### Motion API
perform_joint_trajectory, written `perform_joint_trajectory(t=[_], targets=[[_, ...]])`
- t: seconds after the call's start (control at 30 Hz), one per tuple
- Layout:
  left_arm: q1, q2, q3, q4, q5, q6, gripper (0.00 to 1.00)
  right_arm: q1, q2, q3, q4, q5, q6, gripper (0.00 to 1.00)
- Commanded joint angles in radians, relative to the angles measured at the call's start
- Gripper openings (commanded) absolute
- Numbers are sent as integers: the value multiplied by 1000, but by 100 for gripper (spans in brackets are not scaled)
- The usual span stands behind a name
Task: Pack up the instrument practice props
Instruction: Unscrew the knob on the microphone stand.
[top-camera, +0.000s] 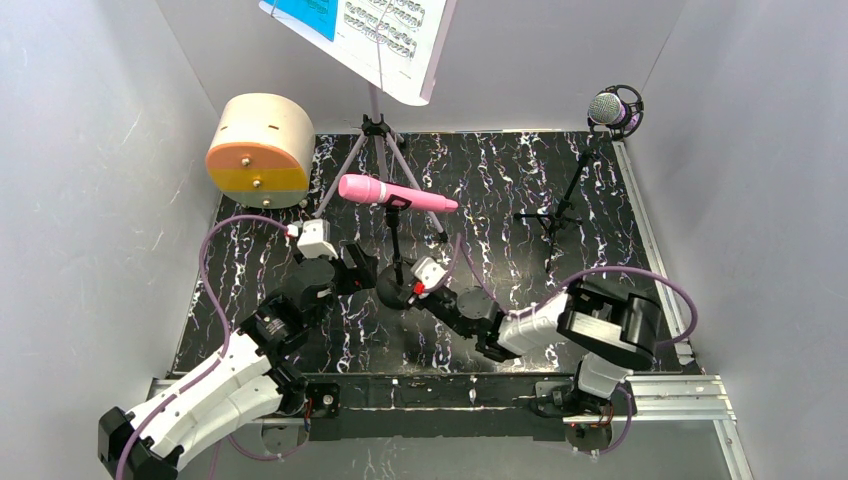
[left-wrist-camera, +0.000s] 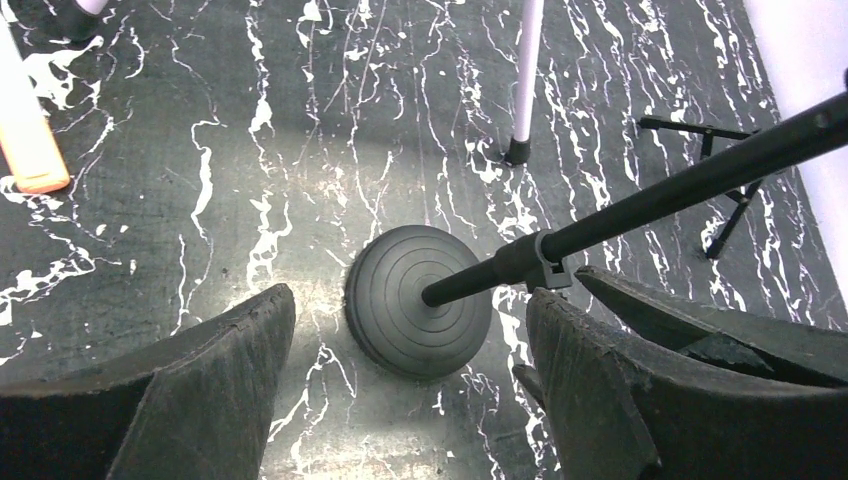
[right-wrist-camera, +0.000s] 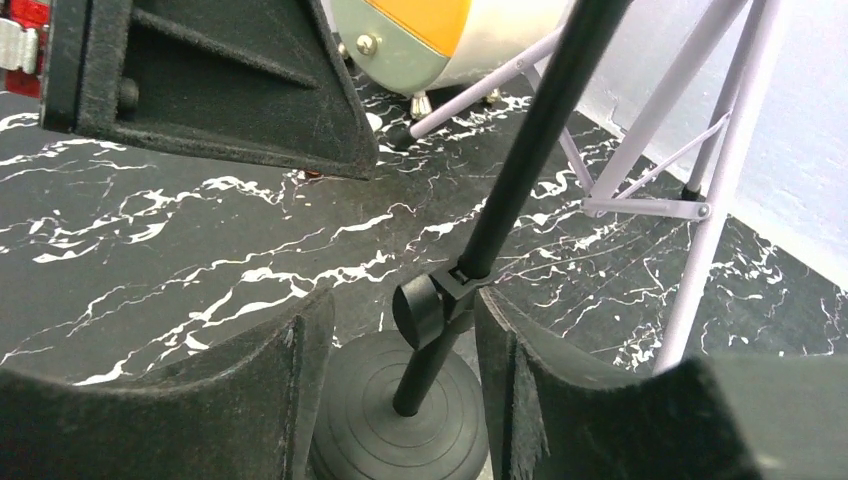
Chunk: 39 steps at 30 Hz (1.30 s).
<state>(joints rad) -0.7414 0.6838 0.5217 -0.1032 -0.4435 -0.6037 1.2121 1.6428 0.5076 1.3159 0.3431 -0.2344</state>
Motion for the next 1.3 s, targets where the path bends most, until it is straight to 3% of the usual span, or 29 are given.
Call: perform_joint_trajectory(t=[0.0,0.2,0.43,0.6,0.93,1.27], targets=[[4,-13,35,-42,-63,-9,84,30,55,94,33,153,9,62],[5,-20,31,-52,-64,-13,84,44,122,151,75,284,-12,59],[5,-31,28,-33,-38,4,84,44,141,164,51,286,-28,50],[5,-30,13,10,9,19,84,35,115,129,31,227,-29,31],[4,-5,-34,168,117,48,83,-86,-21,44,-111,-85,37,2],[4,63,-79,421,249,145,82,-266,-120,13,-250,-562,56,1]])
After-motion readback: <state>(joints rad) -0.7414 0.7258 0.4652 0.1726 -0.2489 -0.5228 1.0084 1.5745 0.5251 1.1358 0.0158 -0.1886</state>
